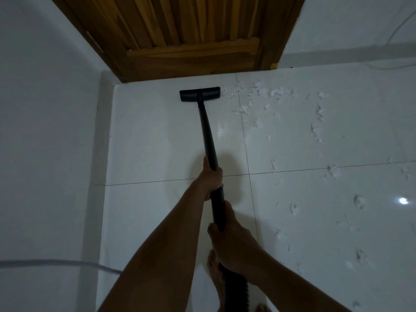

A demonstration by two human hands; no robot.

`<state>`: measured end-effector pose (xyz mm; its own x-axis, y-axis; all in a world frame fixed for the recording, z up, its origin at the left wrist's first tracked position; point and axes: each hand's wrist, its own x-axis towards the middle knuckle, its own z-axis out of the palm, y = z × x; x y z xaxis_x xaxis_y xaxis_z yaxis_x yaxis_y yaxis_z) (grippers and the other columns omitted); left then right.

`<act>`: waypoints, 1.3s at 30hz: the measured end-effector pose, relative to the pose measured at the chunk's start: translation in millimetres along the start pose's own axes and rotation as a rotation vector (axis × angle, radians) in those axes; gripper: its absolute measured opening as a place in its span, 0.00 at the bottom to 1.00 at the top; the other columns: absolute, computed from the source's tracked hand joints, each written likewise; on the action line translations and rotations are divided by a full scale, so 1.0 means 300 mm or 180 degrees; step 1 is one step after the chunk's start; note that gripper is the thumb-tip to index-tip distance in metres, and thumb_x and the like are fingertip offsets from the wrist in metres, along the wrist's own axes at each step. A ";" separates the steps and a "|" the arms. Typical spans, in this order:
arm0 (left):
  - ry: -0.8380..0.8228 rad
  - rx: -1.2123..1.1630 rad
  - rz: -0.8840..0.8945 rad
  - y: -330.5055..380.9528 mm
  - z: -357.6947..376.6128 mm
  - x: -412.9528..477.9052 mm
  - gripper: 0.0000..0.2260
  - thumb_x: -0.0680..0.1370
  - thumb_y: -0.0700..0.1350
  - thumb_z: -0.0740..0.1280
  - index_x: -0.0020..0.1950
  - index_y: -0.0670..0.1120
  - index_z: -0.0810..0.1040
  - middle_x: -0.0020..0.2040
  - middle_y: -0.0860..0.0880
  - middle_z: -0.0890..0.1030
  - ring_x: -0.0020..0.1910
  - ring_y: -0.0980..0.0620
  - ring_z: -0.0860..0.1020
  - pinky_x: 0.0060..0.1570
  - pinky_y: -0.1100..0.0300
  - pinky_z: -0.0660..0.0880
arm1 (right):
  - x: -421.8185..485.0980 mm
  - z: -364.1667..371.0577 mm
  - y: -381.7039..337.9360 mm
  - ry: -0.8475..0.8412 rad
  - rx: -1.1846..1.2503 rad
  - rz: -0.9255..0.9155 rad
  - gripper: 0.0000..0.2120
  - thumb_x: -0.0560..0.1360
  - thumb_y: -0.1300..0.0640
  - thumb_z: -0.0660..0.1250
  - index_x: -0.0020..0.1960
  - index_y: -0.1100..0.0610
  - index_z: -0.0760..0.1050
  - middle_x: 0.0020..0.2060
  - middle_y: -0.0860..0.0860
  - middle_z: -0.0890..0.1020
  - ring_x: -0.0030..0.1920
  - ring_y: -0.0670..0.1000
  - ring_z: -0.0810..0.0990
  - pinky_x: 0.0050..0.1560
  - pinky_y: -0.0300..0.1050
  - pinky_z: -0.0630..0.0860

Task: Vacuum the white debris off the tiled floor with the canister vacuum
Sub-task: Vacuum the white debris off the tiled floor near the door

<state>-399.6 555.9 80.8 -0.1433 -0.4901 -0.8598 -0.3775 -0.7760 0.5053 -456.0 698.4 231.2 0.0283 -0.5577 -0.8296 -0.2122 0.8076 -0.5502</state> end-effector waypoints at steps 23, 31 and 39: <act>-0.0124 0.0004 -0.0227 -0.018 0.065 -0.219 0.33 0.83 0.45 0.58 0.78 0.64 0.41 0.51 0.40 0.73 0.36 0.47 0.74 0.41 0.51 0.78 | -0.200 0.000 0.019 0.0023 0.0163 0.0137 0.28 0.85 0.54 0.58 0.79 0.38 0.50 0.42 0.56 0.80 0.21 0.46 0.77 0.24 0.38 0.75; -0.0114 0.0072 -0.0144 0.020 0.027 -0.110 0.33 0.83 0.44 0.58 0.78 0.65 0.41 0.46 0.41 0.74 0.35 0.48 0.73 0.38 0.51 0.77 | -0.095 0.004 -0.015 0.0033 0.0180 0.0127 0.29 0.85 0.53 0.57 0.80 0.37 0.47 0.42 0.56 0.79 0.23 0.47 0.77 0.24 0.37 0.75; -0.0108 0.0041 -0.0040 0.067 -0.033 -0.021 0.32 0.83 0.44 0.57 0.78 0.67 0.44 0.42 0.42 0.73 0.34 0.49 0.73 0.39 0.52 0.77 | -0.010 0.015 -0.076 0.0064 0.0034 0.0037 0.30 0.86 0.54 0.57 0.81 0.39 0.46 0.45 0.56 0.79 0.28 0.46 0.76 0.20 0.32 0.70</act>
<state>-397.2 539.4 97.1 -0.1693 -0.4665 -0.8682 -0.3911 -0.7768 0.4937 -446.8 682.7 245.9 0.0061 -0.5520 -0.8338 -0.2019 0.8160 -0.5417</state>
